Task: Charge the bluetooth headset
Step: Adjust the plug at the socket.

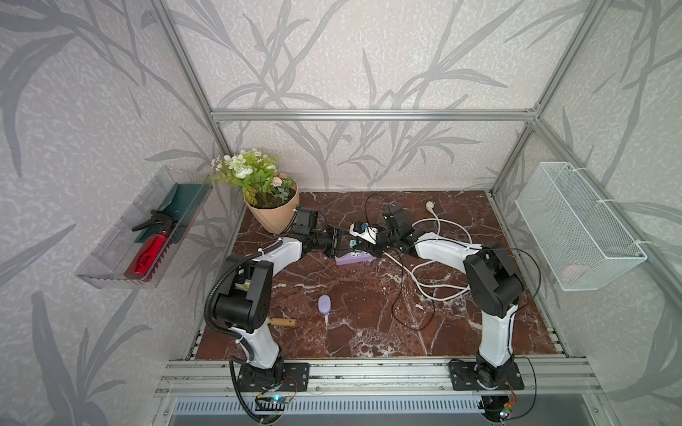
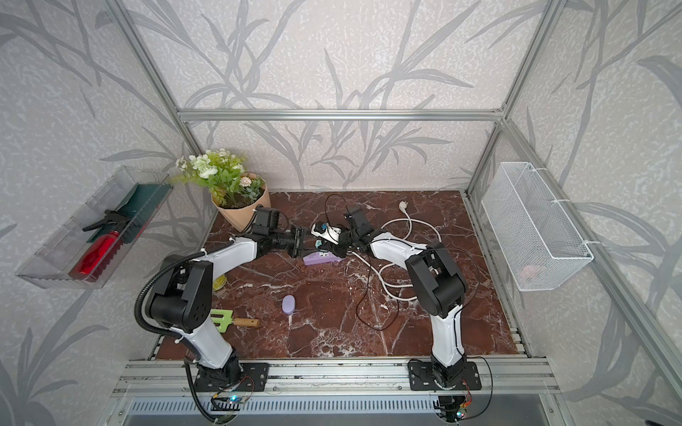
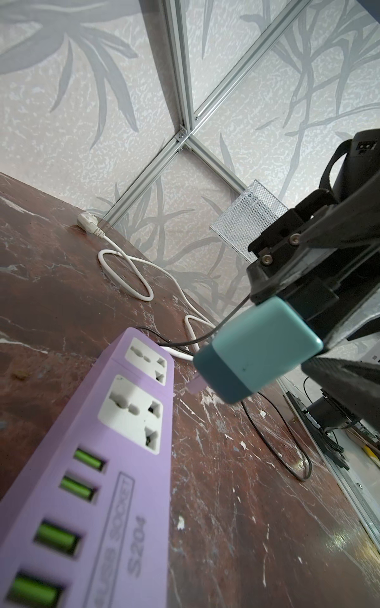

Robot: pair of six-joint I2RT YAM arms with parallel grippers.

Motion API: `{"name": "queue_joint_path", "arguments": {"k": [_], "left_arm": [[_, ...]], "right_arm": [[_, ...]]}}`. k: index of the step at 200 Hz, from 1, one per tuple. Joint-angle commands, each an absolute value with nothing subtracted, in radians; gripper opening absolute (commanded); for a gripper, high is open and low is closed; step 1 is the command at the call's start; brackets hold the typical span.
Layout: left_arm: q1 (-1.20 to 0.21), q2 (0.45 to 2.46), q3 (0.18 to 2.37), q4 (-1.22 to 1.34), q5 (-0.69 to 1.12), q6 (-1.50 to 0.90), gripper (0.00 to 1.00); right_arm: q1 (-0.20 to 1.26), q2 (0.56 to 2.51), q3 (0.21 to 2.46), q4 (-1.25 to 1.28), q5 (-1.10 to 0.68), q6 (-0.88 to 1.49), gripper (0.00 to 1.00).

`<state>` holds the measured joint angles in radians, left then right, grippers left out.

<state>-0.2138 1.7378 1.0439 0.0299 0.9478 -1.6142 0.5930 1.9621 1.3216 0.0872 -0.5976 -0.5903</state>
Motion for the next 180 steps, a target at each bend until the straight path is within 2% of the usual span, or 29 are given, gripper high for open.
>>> {"name": "queue_joint_path", "arguments": {"k": [1,21,70,118,135,163,180], "left_arm": [[-0.198,1.708,1.011,0.114,0.934,-1.736,0.52],[-0.193,1.734,1.01,0.173,0.939,-1.774,0.52],[-0.189,1.77,1.051,0.126,0.956,-1.733,0.52],[-0.19,1.804,1.044,0.156,0.975,-1.733,0.4],[-0.19,1.81,1.042,0.152,0.981,-1.732,0.41],[-0.191,1.824,1.042,0.175,0.989,-1.745,0.47],[-0.193,1.83,1.05,0.184,0.996,-1.75,0.44]], "right_arm": [[0.597,1.902,1.287,0.153,-0.595,-0.575,0.0],[0.599,1.891,1.264,0.169,-0.595,-0.574,0.0],[0.599,1.892,1.261,0.182,-0.622,-0.556,0.0],[0.598,1.897,1.27,0.195,-0.64,-0.536,0.0],[0.599,1.903,1.279,0.197,-0.654,-0.528,0.0],[0.618,1.915,1.29,0.181,-0.647,-0.545,0.0],[0.628,1.93,1.299,0.172,-0.641,-0.55,0.0]]}}
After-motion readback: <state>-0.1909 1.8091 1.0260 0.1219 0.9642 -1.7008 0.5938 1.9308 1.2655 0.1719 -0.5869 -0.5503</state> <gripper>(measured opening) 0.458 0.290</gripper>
